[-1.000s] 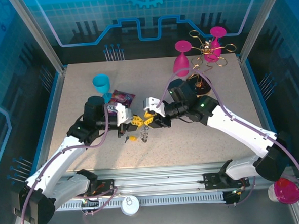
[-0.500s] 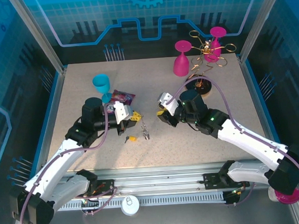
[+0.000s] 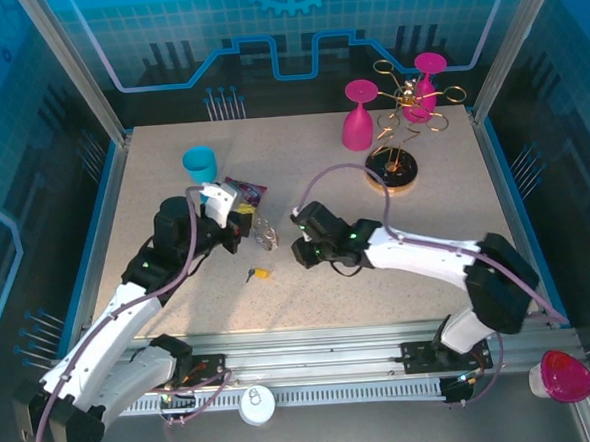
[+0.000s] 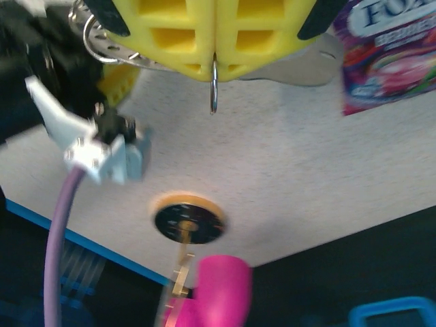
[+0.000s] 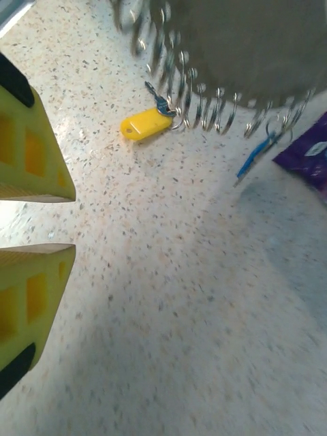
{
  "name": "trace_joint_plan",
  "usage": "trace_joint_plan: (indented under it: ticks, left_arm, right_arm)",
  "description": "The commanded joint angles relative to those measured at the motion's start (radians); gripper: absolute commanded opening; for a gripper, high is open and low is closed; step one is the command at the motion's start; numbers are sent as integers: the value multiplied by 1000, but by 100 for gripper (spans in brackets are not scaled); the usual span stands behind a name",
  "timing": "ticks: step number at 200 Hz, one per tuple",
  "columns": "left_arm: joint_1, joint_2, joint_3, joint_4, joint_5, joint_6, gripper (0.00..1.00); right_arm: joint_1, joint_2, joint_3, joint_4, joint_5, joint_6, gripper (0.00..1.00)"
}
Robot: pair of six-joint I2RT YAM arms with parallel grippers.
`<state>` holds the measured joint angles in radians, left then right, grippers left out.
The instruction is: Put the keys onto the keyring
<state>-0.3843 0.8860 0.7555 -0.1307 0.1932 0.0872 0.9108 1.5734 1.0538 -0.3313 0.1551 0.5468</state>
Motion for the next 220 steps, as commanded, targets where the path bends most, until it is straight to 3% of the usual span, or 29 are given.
trace_joint_plan:
  ticks: [1,37,72,125,220]
  left_arm:
    - [26,-34,8,-22,-222,-102,0]
    - [38,-42,20,-82,-359,-172,0]
    - [39,-48,20,-104,-467,-222,0]
    - [38,-54,7,-90,-466,-227,0]
    - [40,-51,-8,-59,-434,-202,0]
  right_arm:
    - [48,84,90,-13,-60,120,27]
    - [64,241,146,95,-144,196,33]
    - [65,387,250,67,-167,197,38]
    - [63,506,348,-1,-203,194,38]
    - [70,490,333,-94,-257,145,31]
